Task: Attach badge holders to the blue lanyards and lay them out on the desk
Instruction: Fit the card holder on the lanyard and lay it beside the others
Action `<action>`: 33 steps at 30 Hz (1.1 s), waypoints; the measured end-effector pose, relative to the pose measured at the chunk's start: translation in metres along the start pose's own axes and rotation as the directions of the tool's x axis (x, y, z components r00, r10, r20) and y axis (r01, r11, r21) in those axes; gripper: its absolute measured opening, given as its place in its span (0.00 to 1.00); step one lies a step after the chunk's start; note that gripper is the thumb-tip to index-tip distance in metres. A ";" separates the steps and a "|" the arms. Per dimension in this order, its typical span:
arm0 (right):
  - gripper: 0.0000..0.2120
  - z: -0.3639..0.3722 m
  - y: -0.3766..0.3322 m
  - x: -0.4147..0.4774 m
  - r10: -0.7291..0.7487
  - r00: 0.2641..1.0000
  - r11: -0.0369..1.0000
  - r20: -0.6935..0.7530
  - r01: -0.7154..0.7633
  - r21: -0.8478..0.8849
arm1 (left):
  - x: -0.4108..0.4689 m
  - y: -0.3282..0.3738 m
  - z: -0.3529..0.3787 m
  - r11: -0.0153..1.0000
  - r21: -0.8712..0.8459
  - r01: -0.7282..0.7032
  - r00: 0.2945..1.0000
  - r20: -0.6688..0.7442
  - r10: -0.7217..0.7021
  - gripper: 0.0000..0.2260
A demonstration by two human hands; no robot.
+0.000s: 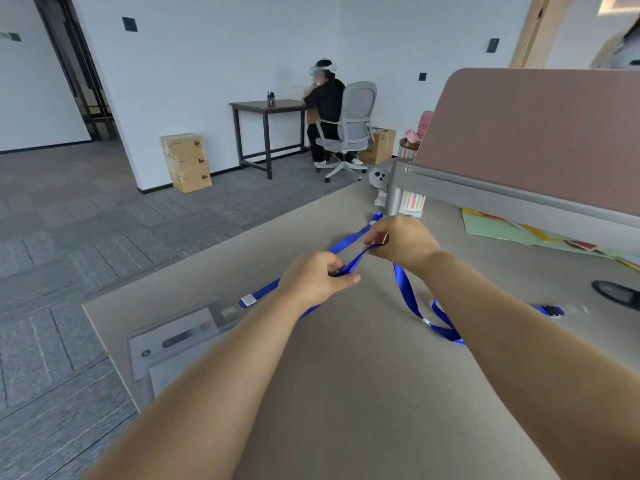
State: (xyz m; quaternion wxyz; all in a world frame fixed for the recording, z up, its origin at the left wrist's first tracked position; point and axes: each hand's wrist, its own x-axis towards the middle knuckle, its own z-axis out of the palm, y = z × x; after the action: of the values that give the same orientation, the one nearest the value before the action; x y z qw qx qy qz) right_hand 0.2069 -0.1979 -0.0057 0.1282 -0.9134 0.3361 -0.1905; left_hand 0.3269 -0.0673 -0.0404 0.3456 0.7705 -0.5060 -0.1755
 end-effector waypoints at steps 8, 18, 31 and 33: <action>0.05 -0.010 0.032 0.014 0.085 0.996 0.996 -0.009 -0.085 -0.003 | 0.025 -0.026 -0.017 0.973 0.230 0.028 0.988 0.142 -0.062 0.11; 0.06 0.002 0.046 0.027 0.048 0.987 0.991 0.154 -0.067 0.117 | 0.036 0.005 0.010 0.926 0.345 -0.155 0.988 0.025 0.156 0.18; 0.06 0.013 0.090 0.053 0.192 0.971 0.974 0.143 -0.206 0.089 | 0.073 -0.017 0.023 1.000 -0.025 -0.006 0.991 0.134 0.010 0.11; 0.05 0.015 0.094 0.053 0.200 0.966 0.967 0.161 -0.222 0.128 | 0.072 -0.014 0.022 0.999 -0.047 -0.002 0.993 0.120 0.008 0.14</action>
State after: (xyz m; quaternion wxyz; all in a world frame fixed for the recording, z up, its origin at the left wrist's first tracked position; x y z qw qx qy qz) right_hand 0.1981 -0.3009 -0.0395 0.2379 -0.8722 0.4066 -0.1320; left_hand 0.3530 -0.1371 -0.0602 0.3329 0.7491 -0.5234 -0.2325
